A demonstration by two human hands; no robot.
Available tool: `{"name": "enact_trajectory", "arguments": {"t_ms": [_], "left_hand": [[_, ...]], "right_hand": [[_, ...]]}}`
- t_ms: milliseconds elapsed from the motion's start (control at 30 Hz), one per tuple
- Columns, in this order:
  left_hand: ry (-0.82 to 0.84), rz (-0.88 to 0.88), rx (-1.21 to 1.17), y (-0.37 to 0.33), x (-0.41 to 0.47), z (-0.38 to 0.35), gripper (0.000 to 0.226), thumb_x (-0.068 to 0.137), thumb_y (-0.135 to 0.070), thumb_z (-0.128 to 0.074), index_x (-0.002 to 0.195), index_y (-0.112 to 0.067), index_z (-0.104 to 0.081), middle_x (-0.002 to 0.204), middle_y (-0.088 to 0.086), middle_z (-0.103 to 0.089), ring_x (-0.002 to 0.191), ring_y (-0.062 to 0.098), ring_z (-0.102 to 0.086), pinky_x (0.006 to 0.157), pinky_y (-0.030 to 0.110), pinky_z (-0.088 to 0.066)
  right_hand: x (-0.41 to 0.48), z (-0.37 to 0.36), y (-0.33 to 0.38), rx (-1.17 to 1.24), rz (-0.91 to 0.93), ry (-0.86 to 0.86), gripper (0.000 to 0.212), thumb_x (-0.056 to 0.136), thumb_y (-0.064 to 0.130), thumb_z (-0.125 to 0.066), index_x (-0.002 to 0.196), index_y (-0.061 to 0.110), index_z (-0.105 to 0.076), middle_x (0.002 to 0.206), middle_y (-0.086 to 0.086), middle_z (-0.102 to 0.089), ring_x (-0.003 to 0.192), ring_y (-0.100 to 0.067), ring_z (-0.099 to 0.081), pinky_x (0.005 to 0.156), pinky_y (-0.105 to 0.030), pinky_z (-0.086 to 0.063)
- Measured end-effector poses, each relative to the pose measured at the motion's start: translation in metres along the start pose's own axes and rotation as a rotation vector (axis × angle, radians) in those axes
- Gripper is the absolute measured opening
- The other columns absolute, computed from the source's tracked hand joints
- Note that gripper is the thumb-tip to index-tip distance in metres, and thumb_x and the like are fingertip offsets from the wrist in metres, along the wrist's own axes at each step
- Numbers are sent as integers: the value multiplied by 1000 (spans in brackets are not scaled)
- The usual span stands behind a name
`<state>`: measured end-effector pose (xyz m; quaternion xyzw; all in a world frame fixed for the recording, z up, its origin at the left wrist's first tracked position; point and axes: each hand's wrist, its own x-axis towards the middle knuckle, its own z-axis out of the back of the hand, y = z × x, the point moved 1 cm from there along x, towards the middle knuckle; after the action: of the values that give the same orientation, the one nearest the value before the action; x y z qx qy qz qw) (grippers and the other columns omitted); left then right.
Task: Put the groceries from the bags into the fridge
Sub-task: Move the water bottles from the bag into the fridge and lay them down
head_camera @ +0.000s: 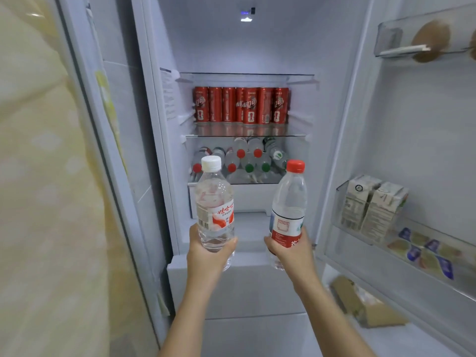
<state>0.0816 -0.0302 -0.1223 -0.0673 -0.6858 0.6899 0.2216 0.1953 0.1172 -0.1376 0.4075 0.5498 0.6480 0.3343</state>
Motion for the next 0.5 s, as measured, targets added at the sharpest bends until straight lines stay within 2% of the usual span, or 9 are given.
{"name": "enact_trajectory", "arguments": {"t_ms": [100,167,233,300,333,400,500], "left_hand": [[-16,-18,3,12,22,-12,57,70,-16,-85,112,-28,-48,96,-17,-65,82,-8,-63,74,23,-51],[-31,-20,10,21,38,-22,56,71,-14,-85,110,-29,-47,96,-18,-63,77,-14,-61,70,17,-48],[-61,-18,20,30,60,-33,54,70,-15,-85,104,-32,-46,95,-13,-66,77,-6,-65,70,23,-52],[-80,-6,27,38,81,-44,53,70,-17,-85,103,-33,-47,93,-6,-68,79,11,-69,67,32,-55],[-87,0,35,41,91,-50,53,70,-17,-85,105,-32,-47,94,-5,-69,80,14,-69,67,32,-55],[-114,13,42,48,108,-61,58,70,-14,-85,113,-25,-48,97,-6,-68,82,9,-68,69,29,-55],[-154,52,44,62,128,-74,61,69,-9,-85,114,-22,-46,97,-9,-67,79,1,-66,66,21,-52]], "right_hand": [[28,-11,-12,4,-10,19,51,68,15,-83,108,21,-52,94,-2,-68,82,-19,-67,74,-42,-56],[50,-19,-21,3,-19,32,55,62,24,-83,107,24,-52,95,-1,-69,84,-21,-67,74,-44,-56],[75,-27,-29,3,-34,48,59,57,31,-81,108,26,-51,96,0,-69,87,-22,-68,74,-45,-57],[100,-35,-37,1,-45,69,59,59,29,-83,109,28,-51,98,2,-68,88,-22,-68,76,-46,-59],[113,-38,-41,-1,-46,78,59,60,29,-84,110,29,-51,98,4,-68,88,-21,-68,77,-48,-59],[135,-44,-51,-11,-41,83,61,60,28,-84,112,27,-51,99,4,-68,89,-19,-68,79,-49,-58],[163,-52,-65,-10,-41,106,60,66,15,-85,115,22,-51,102,5,-67,92,-14,-66,82,-38,-54]]}}
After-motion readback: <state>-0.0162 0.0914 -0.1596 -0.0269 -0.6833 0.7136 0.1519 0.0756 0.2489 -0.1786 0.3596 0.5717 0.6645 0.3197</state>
